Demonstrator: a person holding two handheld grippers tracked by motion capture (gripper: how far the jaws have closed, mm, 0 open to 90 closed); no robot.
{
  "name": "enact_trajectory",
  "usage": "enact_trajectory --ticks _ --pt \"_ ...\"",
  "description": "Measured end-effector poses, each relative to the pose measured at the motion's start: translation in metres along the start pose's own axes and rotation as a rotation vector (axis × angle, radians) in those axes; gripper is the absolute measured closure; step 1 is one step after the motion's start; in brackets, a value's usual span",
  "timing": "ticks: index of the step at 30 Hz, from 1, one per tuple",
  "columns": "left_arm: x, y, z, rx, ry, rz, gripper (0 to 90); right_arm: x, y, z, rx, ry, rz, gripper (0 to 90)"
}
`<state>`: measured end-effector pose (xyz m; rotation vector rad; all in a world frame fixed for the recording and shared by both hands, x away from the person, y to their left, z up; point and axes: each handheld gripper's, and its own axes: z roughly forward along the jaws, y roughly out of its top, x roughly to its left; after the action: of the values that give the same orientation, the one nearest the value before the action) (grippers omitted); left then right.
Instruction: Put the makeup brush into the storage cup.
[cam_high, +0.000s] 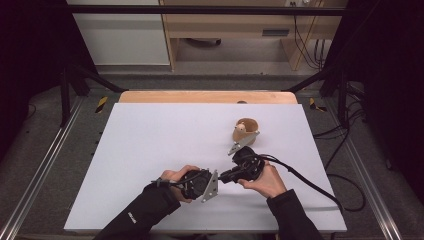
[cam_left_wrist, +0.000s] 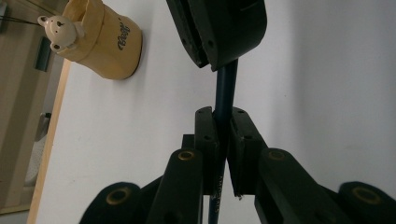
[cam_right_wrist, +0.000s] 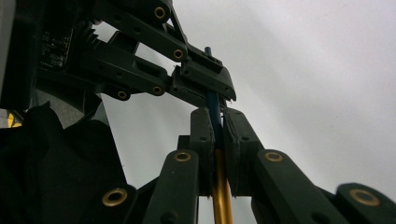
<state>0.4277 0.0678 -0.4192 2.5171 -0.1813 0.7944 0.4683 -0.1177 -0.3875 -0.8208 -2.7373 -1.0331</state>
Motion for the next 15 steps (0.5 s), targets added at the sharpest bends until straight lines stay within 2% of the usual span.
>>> enact_trajectory --ticks 4,5,7,8,10,11,12,15 --pt "0.000 0.000 -0.001 0.003 0.002 0.001 83.7 0.000 0.000 0.000 -0.009 -0.001 -0.001 82.6" --pt "0.000 -0.001 -0.001 0.008 0.003 0.005 83.7 -0.001 0.000 -0.001 -0.032 0.001 -0.008 82.0" --pt "0.000 -0.001 0.000 0.010 0.004 0.009 83.7 0.000 0.000 -0.002 -0.039 -0.008 -0.005 80.4" --pt "0.000 -0.002 0.000 0.021 0.006 0.013 83.7 -0.001 0.000 -0.006 -0.063 -0.022 -0.012 77.0" --pt "0.000 -0.003 0.000 0.025 0.005 0.011 83.7 -0.001 0.000 -0.008 -0.074 -0.032 -0.015 75.6" --pt "0.000 -0.003 -0.001 0.027 0.002 0.007 83.7 -0.001 0.001 -0.012 -0.111 -0.055 -0.010 71.4" --pt "0.000 -0.004 -0.001 0.027 0.001 -0.001 83.7 -0.001 0.000 -0.015 -0.124 -0.074 -0.017 69.0" --pt "0.001 -0.005 -0.002 0.024 -0.007 -0.019 83.7 -0.002 0.000 -0.021 -0.178 -0.102 -0.014 61.6"
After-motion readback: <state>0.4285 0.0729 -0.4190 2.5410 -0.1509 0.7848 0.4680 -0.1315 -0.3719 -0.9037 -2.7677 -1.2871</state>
